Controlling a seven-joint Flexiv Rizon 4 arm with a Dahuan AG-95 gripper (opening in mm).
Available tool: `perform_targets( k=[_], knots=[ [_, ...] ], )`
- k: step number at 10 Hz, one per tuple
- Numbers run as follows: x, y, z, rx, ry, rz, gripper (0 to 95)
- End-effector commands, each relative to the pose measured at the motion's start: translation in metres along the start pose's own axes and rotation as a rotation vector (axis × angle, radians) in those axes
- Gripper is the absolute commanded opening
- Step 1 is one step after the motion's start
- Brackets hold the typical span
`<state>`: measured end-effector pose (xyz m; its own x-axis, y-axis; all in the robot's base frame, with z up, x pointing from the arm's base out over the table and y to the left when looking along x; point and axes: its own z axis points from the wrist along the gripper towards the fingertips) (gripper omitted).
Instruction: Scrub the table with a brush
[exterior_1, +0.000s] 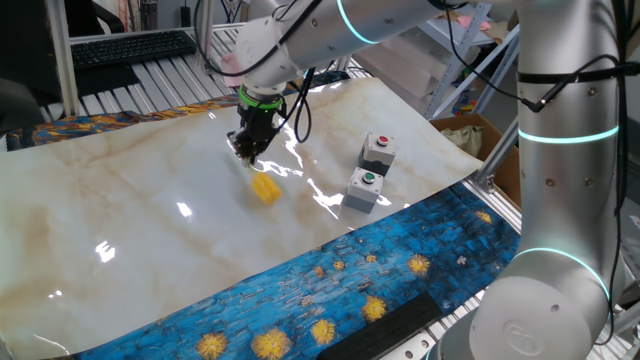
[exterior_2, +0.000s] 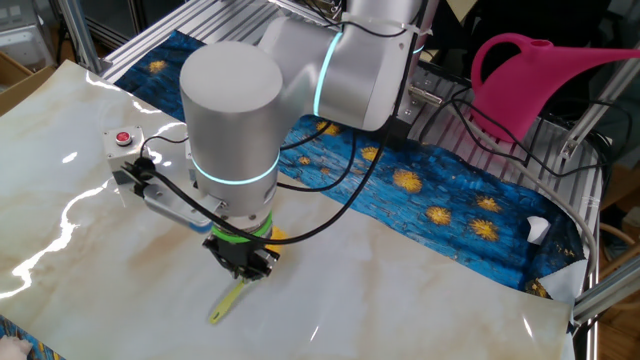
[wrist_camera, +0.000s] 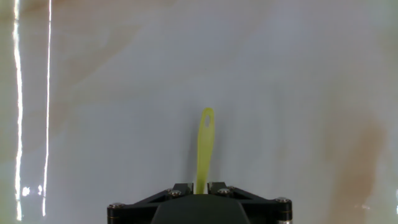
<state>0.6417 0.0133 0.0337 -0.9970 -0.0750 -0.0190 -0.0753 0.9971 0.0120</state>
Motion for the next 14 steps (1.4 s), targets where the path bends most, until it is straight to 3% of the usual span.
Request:
perform_targets(
  k=[1, 4, 5, 6, 10, 12, 14],
  knots=[
    [-0.001, 0.000, 0.000, 0.000, 0.004, 0.001, 57.0],
    [-0.001, 0.000, 0.000, -0.001, 0.012, 0.013, 57.0],
    [-0.001, 0.000, 0.000, -0.001, 0.011, 0.022, 76.0],
    [-0.001, 0.000, -0.002, -0.001, 0.012, 0.029, 57.0],
    [0.000, -0.001, -0.014, -0.005, 0.019, 0.062, 57.0],
    [0.000, -0.004, -0.014, -0.002, 0.043, 0.068, 57.0],
    [0.000, -0.006, -0.015, -0.002, 0.046, 0.040, 57.0]
  ],
)
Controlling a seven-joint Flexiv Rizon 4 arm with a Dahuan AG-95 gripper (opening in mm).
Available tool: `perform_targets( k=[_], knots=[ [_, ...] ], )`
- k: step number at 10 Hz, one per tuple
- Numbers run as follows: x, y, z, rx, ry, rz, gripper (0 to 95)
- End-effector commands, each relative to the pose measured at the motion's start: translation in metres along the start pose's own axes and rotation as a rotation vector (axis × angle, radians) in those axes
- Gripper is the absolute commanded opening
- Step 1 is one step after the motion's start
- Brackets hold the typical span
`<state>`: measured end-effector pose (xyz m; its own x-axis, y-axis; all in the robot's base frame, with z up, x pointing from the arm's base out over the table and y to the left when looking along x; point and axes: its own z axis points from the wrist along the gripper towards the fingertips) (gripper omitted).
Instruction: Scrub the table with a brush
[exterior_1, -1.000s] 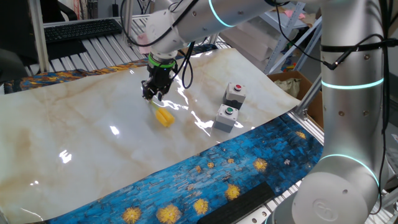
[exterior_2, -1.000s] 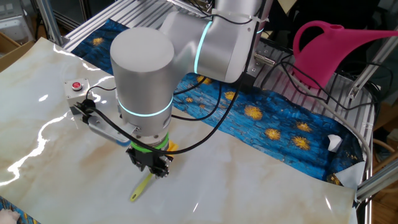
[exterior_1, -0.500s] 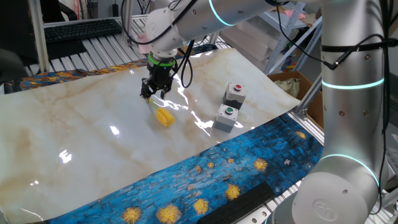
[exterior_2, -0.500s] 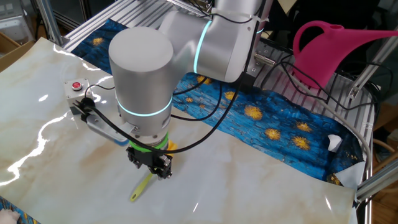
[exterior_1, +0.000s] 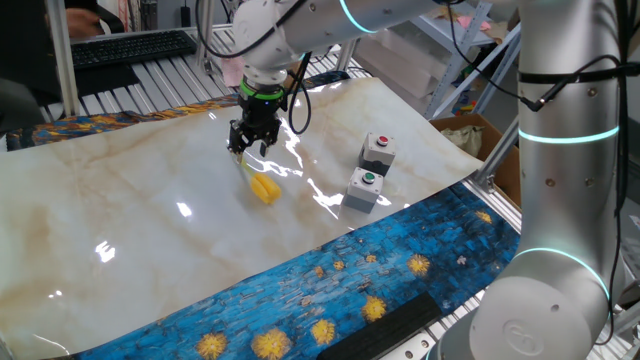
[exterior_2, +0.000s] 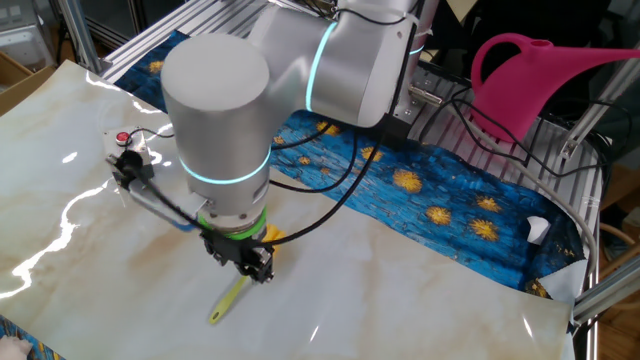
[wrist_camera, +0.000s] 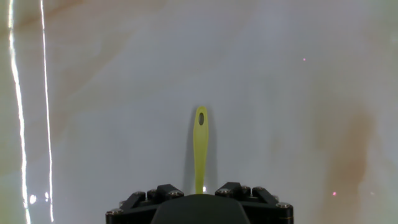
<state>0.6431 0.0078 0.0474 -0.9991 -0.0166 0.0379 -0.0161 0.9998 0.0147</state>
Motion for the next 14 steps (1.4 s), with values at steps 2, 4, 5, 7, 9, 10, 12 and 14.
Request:
perform_targets(
  k=[2, 4, 5, 7, 9, 10, 12, 14],
  knots=[
    [0.0017, -0.0009, -0.0008, 0.001, -0.005, -0.033, 57.0],
    [0.0017, -0.0009, -0.0009, 0.012, -0.006, -0.031, 76.0],
    [0.0017, -0.0009, -0.0009, 0.014, -0.005, -0.024, 76.0],
    [0.0017, -0.0009, -0.0009, 0.027, 0.000, -0.019, 76.0],
    [0.0017, -0.0009, -0.0009, 0.027, 0.006, -0.015, 76.0],
    [0.0017, -0.0009, -0.0009, 0.027, 0.005, -0.016, 76.0],
    [0.0017, -0.0009, -0.0009, 0.032, 0.007, -0.019, 76.0],
    [0.0018, -0.0009, -0.0009, 0.033, 0.008, -0.019, 76.0]
  ],
)
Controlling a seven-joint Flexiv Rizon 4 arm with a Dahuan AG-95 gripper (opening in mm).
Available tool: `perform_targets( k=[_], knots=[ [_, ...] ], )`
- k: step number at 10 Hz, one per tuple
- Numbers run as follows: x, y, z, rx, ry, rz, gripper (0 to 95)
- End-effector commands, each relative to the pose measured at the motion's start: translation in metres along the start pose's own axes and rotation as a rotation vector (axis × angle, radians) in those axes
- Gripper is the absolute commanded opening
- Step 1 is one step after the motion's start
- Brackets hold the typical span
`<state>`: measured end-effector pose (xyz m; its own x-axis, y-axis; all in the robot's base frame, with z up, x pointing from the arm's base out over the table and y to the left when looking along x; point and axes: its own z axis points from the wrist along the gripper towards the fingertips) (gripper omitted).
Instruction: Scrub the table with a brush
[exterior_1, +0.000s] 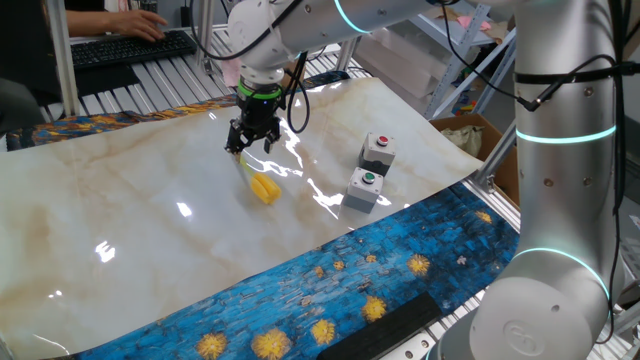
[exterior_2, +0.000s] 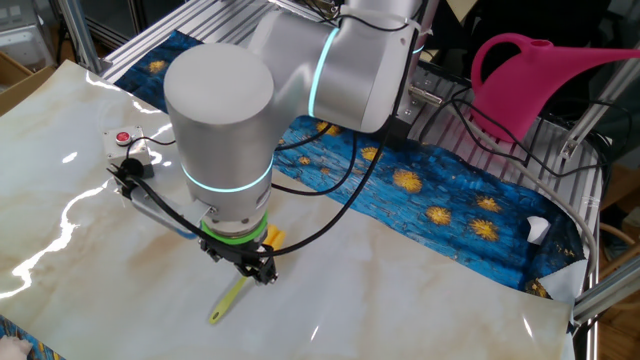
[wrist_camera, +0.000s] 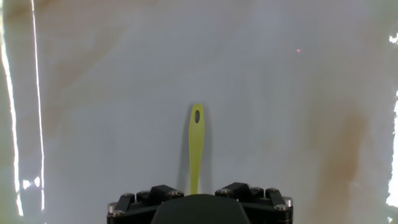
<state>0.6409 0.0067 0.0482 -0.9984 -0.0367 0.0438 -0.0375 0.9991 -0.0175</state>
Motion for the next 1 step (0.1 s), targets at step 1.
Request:
perform_targets(
  k=[1],
  knots=[
    [-0.0005, 0.0001, -0.0001, 0.002, 0.002, 0.002, 76.0]
  ],
)
